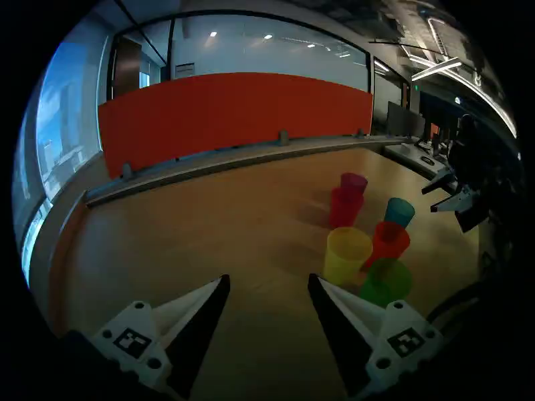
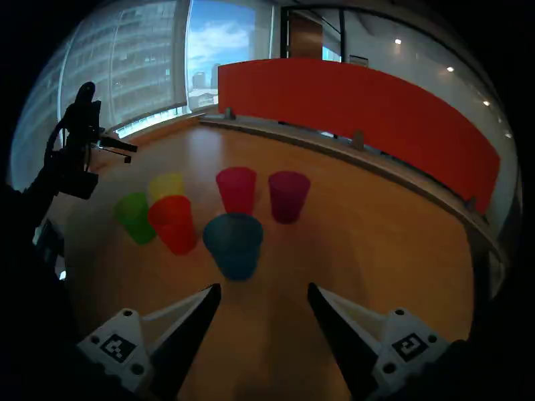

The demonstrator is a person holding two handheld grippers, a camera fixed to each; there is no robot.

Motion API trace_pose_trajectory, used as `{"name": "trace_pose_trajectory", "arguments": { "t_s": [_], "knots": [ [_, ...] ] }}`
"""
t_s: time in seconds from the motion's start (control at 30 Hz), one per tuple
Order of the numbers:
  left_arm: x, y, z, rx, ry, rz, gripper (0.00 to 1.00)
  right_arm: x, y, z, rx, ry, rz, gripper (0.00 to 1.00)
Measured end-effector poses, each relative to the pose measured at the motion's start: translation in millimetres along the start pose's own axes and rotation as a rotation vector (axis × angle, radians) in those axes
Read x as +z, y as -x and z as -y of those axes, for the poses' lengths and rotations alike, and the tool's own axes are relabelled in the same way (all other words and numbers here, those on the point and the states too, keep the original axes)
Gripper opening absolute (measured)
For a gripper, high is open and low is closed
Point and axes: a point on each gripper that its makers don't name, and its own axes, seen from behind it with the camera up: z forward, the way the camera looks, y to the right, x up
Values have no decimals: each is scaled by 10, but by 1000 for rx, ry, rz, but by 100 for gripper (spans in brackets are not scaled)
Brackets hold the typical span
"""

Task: Pour water

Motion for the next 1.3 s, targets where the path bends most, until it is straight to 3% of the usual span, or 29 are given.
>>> {"name": "trace_pose_trajectory", "arguments": {
  "t_s": [0.3, 0.6, 0.9, 1.1, 1.3],
  "knots": [
    [-203, -309, 190, -85, -83, -98, 86, -108, -137, -66, -8, 59, -53, 100],
    [-280, -429, 381, -95, -202, -200, 86, -167, -283, -239, -20, 188, -163, 100],
    [-359, -556, 358, -67, -257, -259, 86, -284, -508, -399, 8, 292, -264, 100],
    [-500, -738, 362, -66, -294, -323, 86, -505, -811, -581, 53, 386, -389, 100],
    [-536, -730, 327, -62, -339, -376, 86, -580, -905, -650, 83, 469, -492, 100]
  ]
}}
